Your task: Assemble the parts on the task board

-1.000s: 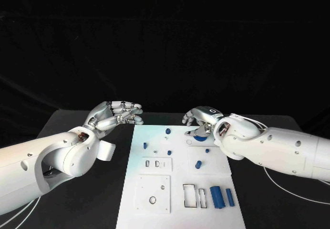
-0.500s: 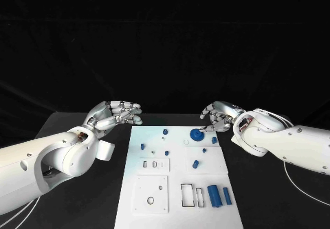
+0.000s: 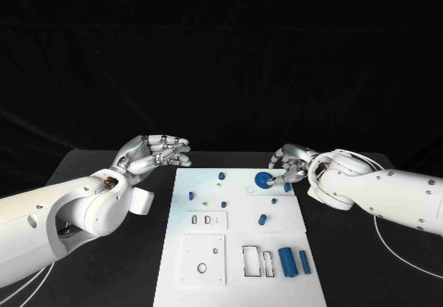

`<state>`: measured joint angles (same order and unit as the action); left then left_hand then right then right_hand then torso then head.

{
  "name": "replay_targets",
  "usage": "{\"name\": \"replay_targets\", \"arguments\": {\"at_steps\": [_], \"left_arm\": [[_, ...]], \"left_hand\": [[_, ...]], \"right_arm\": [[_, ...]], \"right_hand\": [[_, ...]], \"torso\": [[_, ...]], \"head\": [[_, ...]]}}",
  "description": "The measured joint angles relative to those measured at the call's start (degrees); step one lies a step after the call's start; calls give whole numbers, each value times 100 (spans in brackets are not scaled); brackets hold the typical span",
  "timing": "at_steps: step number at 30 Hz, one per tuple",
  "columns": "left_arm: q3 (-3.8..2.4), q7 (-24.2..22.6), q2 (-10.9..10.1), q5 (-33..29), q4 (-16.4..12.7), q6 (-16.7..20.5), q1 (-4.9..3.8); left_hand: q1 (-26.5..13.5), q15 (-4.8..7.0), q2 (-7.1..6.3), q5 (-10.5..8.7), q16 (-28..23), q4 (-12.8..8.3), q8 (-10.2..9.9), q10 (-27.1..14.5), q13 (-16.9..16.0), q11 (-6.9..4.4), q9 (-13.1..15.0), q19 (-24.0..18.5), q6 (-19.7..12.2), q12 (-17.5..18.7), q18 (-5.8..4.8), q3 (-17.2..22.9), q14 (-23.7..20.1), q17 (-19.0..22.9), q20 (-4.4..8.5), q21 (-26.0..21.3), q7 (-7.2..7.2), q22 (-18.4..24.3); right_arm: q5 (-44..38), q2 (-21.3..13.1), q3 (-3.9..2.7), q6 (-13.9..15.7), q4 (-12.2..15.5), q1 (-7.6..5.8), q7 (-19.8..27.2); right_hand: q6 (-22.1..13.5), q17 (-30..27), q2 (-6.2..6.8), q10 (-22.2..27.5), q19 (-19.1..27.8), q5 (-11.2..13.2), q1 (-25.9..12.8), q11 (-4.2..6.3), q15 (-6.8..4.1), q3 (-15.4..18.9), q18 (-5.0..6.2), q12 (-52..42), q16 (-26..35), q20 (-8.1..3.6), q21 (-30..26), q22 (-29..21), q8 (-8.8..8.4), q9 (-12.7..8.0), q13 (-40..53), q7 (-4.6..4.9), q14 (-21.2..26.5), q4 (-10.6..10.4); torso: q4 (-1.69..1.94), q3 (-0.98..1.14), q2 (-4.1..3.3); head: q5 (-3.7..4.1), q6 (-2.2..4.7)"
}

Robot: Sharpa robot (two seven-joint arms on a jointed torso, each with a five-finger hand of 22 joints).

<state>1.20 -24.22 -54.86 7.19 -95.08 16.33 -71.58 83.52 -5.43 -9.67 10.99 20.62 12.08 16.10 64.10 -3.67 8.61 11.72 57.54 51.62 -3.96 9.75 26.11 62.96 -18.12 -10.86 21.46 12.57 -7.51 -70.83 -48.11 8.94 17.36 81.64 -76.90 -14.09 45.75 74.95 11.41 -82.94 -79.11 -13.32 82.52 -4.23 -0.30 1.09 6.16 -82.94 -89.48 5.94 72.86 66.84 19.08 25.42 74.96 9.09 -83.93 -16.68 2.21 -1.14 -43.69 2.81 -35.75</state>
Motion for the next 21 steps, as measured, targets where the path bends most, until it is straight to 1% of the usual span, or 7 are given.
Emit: {"name": "replay_targets", "arguments": {"at_steps": [2, 5, 8, 17, 18, 20, 21], "left_arm": [[0, 0, -2, 0, -1, -2, 0], [0, 0, -6, 0, -5, -4, 0], [0, 0, -8, 0, -7, -7, 0], [0, 3, -19, 0, -14, -12, 0], [0, 4, -21, 0, -14, -12, 0], [0, 5, -24, 0, -16, -12, 0], [0, 6, -25, 0, -17, -13, 0]], "left_hand": [[0, 0, 0, 0, 0, 0, 0, 0, 0, 0, 0, 0, 0, 0, 0, 0, 0, 0, 0, 0, 0, 0], [0, 0, 0, 0, 0, 0, 0, 0, 0, 0, 0, 0, 0, 0, 0, 0, 0, 0, 0, 0, 0, 0], [0, 0, 0, 0, 0, 0, 0, 0, 0, 0, -1, 0, 0, 0, 0, 0, 0, 0, 0, 0, 0, 0], [0, 0, 0, 0, -24, -15, 0, 0, 0, 0, 2, 0, 0, 0, 0, 15, 0, -8, 0, 26, 0, 0], [0, 0, 0, 0, -24, -15, 0, 0, 0, 0, 5, 0, 0, 0, 0, 15, 0, -14, 0, 27, 0, 0], [0, 0, 0, 0, -24, -15, 0, 0, 0, 0, 5, 0, 0, 0, 0, 15, 0, -14, 0, 27, 0, 0], [0, 0, 0, 0, -24, -15, 0, 0, 0, 0, 5, 0, 0, 0, 0, 15, 0, -14, 0, 27, 0, 0]], "right_arm": [[19, 38, 2, -19, -38, 23, -11], [42, 93, 3, -30, -90, 51, -20], [56, 143, 3, -30, -134, 69, -23], [74, 228, 4, -24, -204, 84, -24], [74, 233, 4, -23, -209, 84, -24], [76, 248, 4, -21, -225, 85, -25], [77, 255, 4, -21, -231, 85, -25]], "right_hand": [[0, 0, -4, 0, -20, 0, 4, 0, 0, 0, 0, -24, 0, -20, 2, 10, 22, 1, 0, 0, 0, 0], [0, -1, -21, -18, -31, 0, 21, -18, 0, -2, -87, -44, 0, -9, 11, 26, 22, 1, 0, 0, 0, 2], [0, -1, -34, -40, -41, 0, 34, 2, 0, -26, -88, -58, 0, 1, 25, 36, 30, 1, 0, 0, 0, 24], [0, -1, -67, -40, -41, 0, 65, 2, 0, -85, -87, -81, 0, 1, 25, 61, 66, 1, -1, 0, 0, 17], [0, -1, -111, -40, -41, 0, 73, 2, 0, -100, -87, -81, 0, 1, 25, 61, 66, 1, -1, 0, 0, 21], [0, -1, -118, -40, -41, 0, 71, 2, 0, -122, -87, -81, 1, 1, 50, 76, 85, 1, -1, 0, 0, 8], [0, -2, -143, -40, -41, 0, 97, 2, 0, -138, -87, -81, 1, 1, 52, 78, 88, 0, -2, 0, 0, 24]], "torso": [[1, -3, 0], [2, -3, -1], [4, -3, 0], [2, -4, 5], [1, -4, 5], [1, -4, 5], [-1, -4, 5]], "head": [[-3, -9], [-3, -19], [-5, -36], [-19, -63], [-20, -63], [-20, -65], [-20, -65]]}}
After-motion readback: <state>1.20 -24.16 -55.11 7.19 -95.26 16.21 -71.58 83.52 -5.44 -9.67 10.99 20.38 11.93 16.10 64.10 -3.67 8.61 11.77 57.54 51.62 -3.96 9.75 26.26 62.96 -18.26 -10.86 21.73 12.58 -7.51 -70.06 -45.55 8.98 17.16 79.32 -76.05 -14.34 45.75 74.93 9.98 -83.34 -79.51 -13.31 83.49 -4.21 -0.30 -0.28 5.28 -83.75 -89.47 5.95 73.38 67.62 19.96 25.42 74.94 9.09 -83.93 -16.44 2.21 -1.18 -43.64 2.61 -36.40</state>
